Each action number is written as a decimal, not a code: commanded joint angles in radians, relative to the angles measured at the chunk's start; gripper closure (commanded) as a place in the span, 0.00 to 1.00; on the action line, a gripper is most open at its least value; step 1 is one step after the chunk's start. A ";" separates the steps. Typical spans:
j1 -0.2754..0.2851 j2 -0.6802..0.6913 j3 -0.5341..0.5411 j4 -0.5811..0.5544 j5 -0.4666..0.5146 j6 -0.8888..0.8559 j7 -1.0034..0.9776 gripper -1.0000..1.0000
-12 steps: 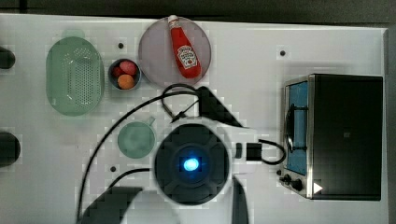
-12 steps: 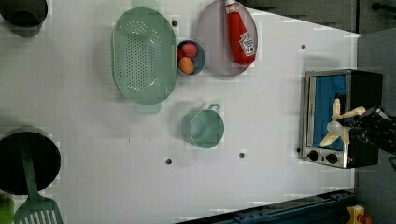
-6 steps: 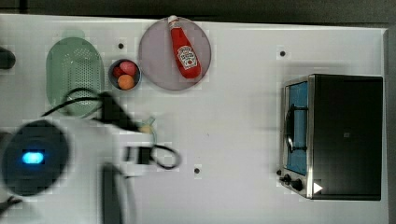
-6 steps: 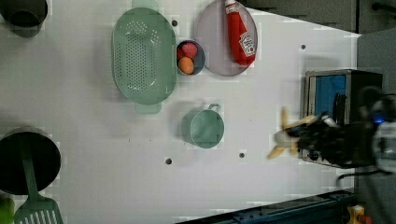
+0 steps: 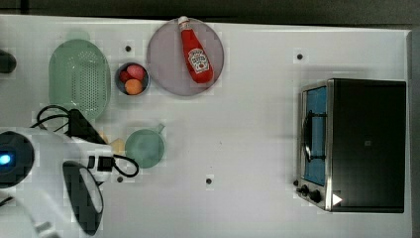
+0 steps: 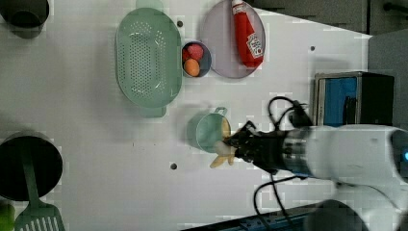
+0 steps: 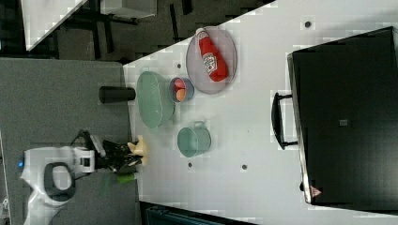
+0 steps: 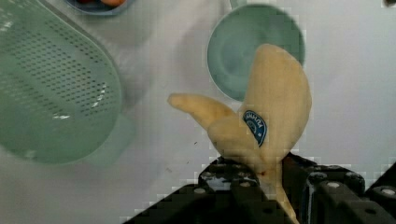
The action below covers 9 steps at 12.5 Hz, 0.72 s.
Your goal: Pick Banana and place it in mug.
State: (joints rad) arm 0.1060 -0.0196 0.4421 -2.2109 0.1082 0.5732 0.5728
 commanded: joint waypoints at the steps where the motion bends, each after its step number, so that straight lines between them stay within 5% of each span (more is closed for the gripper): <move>1: -0.034 0.015 -0.022 -0.106 -0.103 0.159 0.100 0.76; 6: -0.032 0.087 -0.010 -0.181 -0.115 0.306 0.226 0.74; 9: -0.033 0.095 -0.013 -0.182 -0.115 0.317 0.227 0.38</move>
State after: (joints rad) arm 0.0762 0.1031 0.4109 -2.4062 0.0117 0.8662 0.7544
